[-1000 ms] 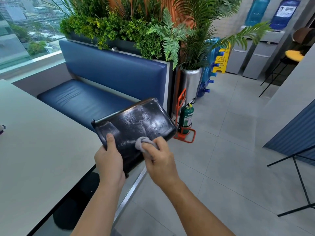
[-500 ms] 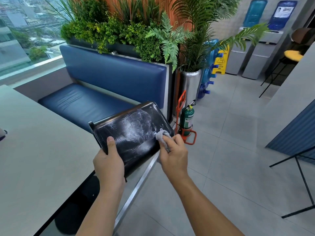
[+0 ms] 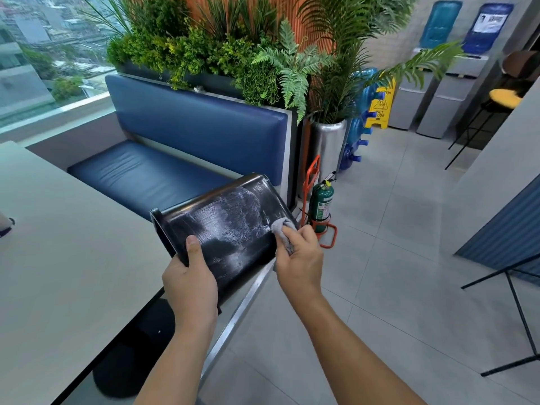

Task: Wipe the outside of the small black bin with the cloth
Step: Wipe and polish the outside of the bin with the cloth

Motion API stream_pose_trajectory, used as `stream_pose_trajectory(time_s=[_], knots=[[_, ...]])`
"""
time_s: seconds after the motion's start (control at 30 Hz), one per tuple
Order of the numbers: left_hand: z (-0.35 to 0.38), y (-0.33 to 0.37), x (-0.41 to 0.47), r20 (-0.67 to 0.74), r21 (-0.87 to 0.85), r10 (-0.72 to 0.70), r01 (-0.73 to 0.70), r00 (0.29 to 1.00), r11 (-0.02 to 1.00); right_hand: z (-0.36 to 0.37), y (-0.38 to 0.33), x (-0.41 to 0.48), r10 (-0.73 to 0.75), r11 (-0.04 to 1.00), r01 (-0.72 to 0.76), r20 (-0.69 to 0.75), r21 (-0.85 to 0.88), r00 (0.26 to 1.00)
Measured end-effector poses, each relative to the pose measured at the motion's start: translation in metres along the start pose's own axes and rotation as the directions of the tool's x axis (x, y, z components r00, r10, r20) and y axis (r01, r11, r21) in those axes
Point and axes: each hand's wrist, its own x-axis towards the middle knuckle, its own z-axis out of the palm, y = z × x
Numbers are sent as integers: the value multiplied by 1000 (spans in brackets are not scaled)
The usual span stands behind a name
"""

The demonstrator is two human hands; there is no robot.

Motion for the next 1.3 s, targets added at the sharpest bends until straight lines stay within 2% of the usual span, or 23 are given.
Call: stream_pose_trajectory(time_s=[0.13,0.2,0.3,0.43,0.63,0.87,1.0,1.1,1.17,1.2,1.3], knots=[[-1,-2,4,-18,67,42,-41,999,997,4,-21,-37,-175,984,166,163,72,971],[-4,-3,7,-32,59,26,-24,999,998,3,-19,-42,-209,976,195,187,92,960],[-5,-2,7,-27,17,-13,13,1000,1000,-3,-6,-18,-85,996,82,93,39,992],[-5,0,3,6,68,7,-8,1000,998,-13,5,24,56,998,-56,-25,-6,998],[-3,-3,6,34,59,10,-12,999,998,-10,5,32,126,990,-119,-115,70,985],[4,-2,0,49,84,27,-31,998,996,11,-16,-8,-33,992,33,-1,121,999],[4,-7,4,32,75,7,-9,999,997,21,-29,-37,-156,977,144,65,155,986],[3,-9,7,21,55,-4,3,1000,998,21,-35,-43,-188,976,165,159,145,969],[3,-8,7,26,43,5,-6,1000,999,14,-39,-38,-149,977,107,229,184,962],[2,-7,7,35,44,14,-16,999,999,8,-41,-33,-91,971,32,243,235,966],[1,-6,10,50,76,28,-31,998,997,-10,-37,-3,140,926,-175,126,335,982]])
